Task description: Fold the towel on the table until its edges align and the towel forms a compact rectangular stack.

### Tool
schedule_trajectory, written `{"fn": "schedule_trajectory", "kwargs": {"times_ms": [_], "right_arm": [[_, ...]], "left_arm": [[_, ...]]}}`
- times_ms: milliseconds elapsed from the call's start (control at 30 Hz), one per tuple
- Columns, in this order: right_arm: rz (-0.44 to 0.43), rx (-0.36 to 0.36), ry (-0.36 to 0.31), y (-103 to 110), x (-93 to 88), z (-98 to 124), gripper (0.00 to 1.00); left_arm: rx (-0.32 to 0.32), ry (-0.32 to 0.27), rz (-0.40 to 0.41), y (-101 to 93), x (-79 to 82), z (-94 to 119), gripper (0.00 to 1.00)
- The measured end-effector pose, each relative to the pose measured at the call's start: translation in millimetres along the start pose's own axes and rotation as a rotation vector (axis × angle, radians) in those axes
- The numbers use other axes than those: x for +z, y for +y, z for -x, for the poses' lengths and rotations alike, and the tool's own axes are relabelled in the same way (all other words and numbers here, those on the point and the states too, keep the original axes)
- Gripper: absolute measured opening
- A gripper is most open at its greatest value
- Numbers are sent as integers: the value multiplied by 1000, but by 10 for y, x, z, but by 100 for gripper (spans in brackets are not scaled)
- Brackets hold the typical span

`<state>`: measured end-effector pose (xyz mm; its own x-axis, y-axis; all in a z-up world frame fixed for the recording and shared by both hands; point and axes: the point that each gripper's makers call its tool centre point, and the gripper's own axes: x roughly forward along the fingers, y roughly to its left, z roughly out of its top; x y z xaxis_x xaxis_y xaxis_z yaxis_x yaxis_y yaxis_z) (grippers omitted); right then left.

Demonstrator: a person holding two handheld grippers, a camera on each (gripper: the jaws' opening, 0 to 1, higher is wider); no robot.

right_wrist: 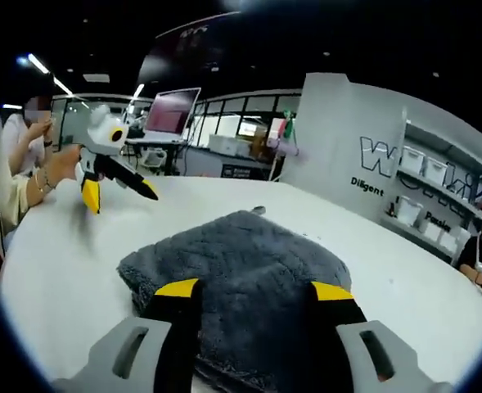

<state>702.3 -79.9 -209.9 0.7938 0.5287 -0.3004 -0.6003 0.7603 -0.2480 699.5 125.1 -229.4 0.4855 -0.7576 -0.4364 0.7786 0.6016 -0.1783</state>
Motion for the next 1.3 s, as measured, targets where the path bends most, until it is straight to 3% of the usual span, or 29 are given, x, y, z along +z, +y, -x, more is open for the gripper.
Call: {"fn": "schedule_trajectory", "kwargs": {"times_ms": [200,500,1133,1300], "right_arm": [[-119,36,6,35,-56,-40,51],[-188,28,10,-4,-127,-104,51],[-262,-206,130,-81,-159,-278,49],[-259,-228,132,-96,-163,-272,49]], "left_arm": [[1,2,-4,0,3,23,96],[0,7,-7,10,1,28,96],[-4,9,-13,-29,-4,23,96],[-10,4,-15,-49,5,20,96]]}}
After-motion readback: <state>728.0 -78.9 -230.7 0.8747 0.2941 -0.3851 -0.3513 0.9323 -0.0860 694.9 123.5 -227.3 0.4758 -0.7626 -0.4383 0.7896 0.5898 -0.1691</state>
